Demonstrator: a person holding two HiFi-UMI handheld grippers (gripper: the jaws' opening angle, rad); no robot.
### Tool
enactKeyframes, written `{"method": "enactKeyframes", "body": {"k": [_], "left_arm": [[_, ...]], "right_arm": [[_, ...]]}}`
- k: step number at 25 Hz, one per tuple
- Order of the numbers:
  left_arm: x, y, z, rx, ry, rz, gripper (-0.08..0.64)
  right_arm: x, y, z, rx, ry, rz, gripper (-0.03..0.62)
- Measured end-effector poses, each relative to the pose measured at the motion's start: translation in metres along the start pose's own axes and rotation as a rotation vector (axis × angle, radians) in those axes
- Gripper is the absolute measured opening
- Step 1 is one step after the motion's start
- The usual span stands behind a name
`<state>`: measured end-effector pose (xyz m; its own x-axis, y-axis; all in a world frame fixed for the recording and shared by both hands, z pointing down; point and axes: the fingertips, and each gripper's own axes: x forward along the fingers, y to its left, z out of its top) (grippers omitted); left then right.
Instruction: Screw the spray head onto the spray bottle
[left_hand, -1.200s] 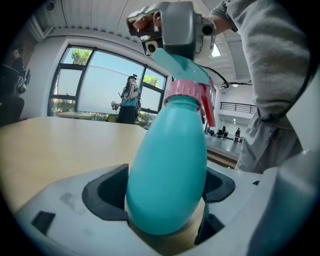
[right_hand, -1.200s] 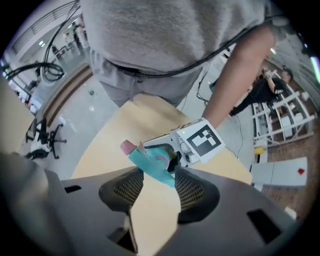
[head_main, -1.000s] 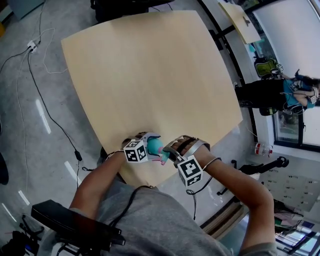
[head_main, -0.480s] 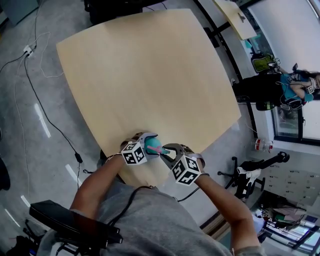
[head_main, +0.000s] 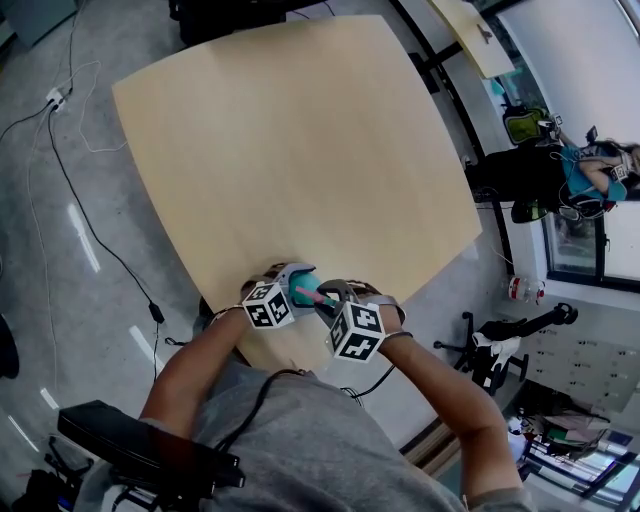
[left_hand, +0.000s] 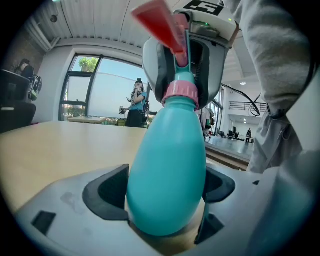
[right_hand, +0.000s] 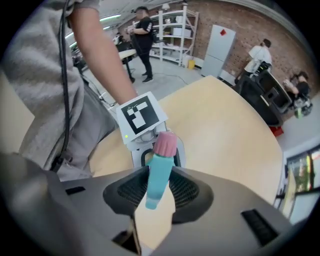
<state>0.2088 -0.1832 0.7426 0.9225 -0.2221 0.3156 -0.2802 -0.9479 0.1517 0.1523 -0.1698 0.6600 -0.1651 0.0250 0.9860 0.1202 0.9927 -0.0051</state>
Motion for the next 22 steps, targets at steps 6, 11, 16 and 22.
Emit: {"method": "enactKeyframes", "body": {"k": [6,11,16,22], "left_arm": [[0.002,0.006,0.001,-0.008,-0.008,0.144,0.405],[0.003,0.013,0.001,-0.047,-0.004,0.283,0.405],[0.007,0.005,0.000,-0.028,0.014,0.183,0.405],[0.007,-0.017,-0.007,0.029,0.055,-0.039,0.405]], "right_arm": [[-0.002,-0.012,-0.005,0.737,-0.130,-0.108,0.130],[-0.004,-0.021,-0.006,1.009,-0.239,-0.207,0.132],[-0.031,-0.017,-0.003,0.652,-0.225,-0.168,0.137],[-0.087,0.005,0.004,-0.270,-0.105,-0.317,0.170]]}}
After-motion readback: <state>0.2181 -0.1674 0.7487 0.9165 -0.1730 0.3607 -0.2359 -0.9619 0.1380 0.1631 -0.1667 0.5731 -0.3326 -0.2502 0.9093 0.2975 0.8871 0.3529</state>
